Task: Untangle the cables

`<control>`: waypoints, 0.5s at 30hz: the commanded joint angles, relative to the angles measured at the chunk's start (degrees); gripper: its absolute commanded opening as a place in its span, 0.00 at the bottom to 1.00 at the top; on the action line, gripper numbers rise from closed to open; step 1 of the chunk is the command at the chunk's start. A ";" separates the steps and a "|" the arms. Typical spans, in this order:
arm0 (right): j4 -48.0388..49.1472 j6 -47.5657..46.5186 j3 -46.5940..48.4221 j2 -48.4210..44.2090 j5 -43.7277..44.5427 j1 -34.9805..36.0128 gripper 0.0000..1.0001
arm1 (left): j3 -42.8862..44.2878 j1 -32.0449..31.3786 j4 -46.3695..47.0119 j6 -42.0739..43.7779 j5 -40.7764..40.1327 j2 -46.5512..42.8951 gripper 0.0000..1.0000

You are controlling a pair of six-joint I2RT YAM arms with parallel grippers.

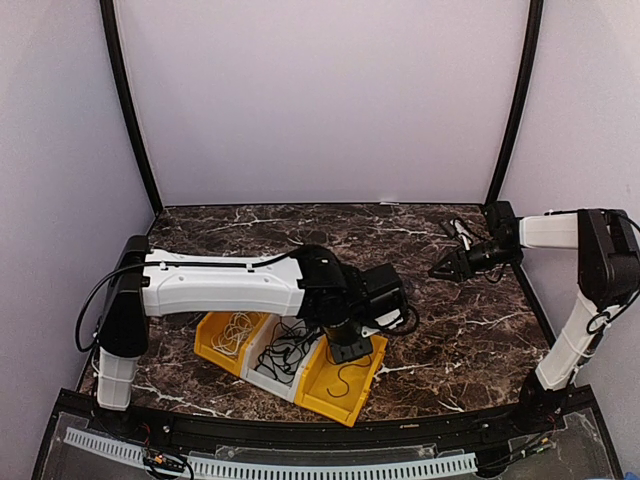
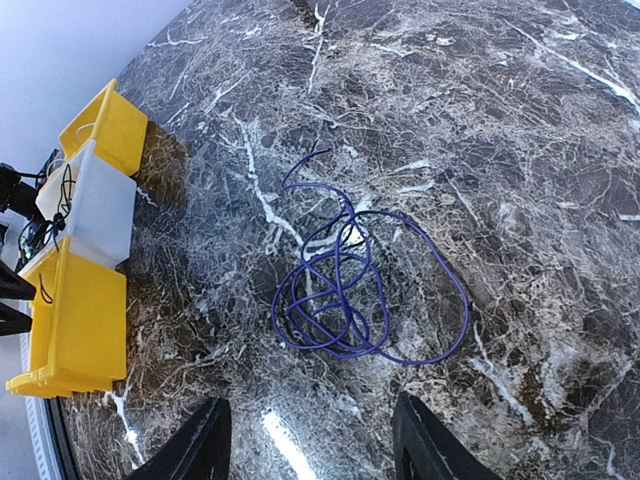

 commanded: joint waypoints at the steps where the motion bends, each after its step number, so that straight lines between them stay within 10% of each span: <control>1: -0.26 -0.81 1.63 0.76 -1.00 -0.22 0.57 | -0.64 -0.29 -1.76 1.73 -4.77 -1.11 0.35; 15: -0.54 -0.79 1.81 1.26 -0.99 -0.26 0.56 | -3.96 -0.29 -0.32 4.21 -5.68 -0.14 0.07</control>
